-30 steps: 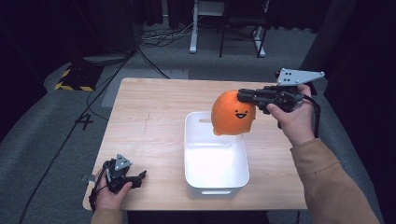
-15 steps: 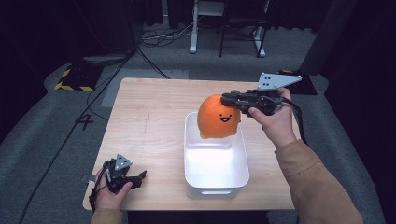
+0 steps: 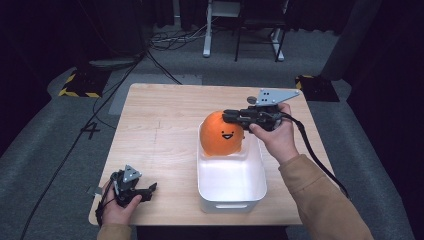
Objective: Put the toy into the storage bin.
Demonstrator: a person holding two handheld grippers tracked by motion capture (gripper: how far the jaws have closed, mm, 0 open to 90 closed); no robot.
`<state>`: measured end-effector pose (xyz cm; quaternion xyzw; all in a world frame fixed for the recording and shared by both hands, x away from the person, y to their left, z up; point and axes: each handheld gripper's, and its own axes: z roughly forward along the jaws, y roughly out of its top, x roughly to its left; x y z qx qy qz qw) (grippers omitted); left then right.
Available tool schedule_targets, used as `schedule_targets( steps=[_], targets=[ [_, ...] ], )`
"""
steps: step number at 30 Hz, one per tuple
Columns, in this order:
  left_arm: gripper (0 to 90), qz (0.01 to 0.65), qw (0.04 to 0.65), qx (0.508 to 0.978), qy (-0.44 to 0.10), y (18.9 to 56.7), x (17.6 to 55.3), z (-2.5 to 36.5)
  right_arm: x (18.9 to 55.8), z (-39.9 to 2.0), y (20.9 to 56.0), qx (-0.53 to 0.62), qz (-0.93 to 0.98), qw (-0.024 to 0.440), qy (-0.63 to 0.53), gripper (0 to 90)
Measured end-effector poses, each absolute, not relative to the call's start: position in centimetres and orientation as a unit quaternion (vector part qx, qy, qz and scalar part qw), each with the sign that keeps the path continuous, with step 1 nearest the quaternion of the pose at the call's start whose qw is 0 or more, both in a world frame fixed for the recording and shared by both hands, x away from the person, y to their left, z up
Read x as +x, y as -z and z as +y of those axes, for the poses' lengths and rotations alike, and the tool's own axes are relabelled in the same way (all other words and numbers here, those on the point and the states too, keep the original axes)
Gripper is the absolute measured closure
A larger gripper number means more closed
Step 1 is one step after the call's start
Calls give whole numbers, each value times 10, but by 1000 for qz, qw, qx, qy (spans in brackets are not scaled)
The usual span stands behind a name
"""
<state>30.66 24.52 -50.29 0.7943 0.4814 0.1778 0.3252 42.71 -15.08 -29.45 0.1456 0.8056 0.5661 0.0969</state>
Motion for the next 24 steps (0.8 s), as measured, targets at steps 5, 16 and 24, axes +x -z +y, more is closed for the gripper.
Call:
schedule_targets(
  steps=[5,16,24],
  targets=[
    [183,481,326,794,-178,503,307,245,428,-147,305,148,811,90,-559,812],
    [183,481,325,794,-178,503,307,245,429,-140,333,163,825,73,-537,810],
    [183,481,325,794,-178,503,307,245,431,-132,347,167,844,69,-505,807]
  ],
)
